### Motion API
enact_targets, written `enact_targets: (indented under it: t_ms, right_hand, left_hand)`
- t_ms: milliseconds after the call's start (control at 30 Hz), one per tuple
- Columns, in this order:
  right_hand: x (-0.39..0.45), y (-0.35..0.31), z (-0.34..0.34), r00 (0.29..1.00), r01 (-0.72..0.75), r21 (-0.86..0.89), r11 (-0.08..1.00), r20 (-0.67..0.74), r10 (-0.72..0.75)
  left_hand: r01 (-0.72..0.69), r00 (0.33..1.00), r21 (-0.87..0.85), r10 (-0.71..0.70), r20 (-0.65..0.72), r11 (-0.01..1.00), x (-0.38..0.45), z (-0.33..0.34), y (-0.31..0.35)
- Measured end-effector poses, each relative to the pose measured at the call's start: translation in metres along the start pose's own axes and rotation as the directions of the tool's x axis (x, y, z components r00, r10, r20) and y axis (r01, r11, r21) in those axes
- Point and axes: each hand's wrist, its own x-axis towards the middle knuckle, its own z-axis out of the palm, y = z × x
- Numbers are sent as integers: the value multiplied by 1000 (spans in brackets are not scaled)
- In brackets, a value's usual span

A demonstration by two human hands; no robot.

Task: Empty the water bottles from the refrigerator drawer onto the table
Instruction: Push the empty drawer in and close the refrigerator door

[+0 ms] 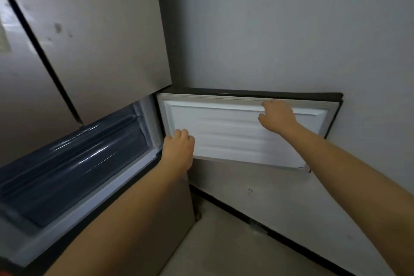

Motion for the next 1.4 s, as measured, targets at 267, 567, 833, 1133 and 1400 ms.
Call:
enact_targets:
  t_ms: [267,567,833,1133,1400]
  right_hand:
    - [56,152,-5,991,-62,-118,991,111,75]
    - [39,169,-32,980,144,-129,981,153,-123]
    - [-47,131,-62,892,322,76,944,311,-329]
    - [-149,18,-45,686,588,375,717,239,-687]
    - [-195,-126,-15,459,797,400,452,84,-884]
  left_hand:
    - [32,998,-240,-45,-49,970,73,-39,122]
    - [26,991,-394,-77,-112,919,82,-54,193]
    - [-144,954,-405,17,-301,903,3,-40,171]
    - [159,927,-551,-316,-202,819,-152,-50,100]
    - [477,776,-621,-630,-34,622,-266,-51,4]
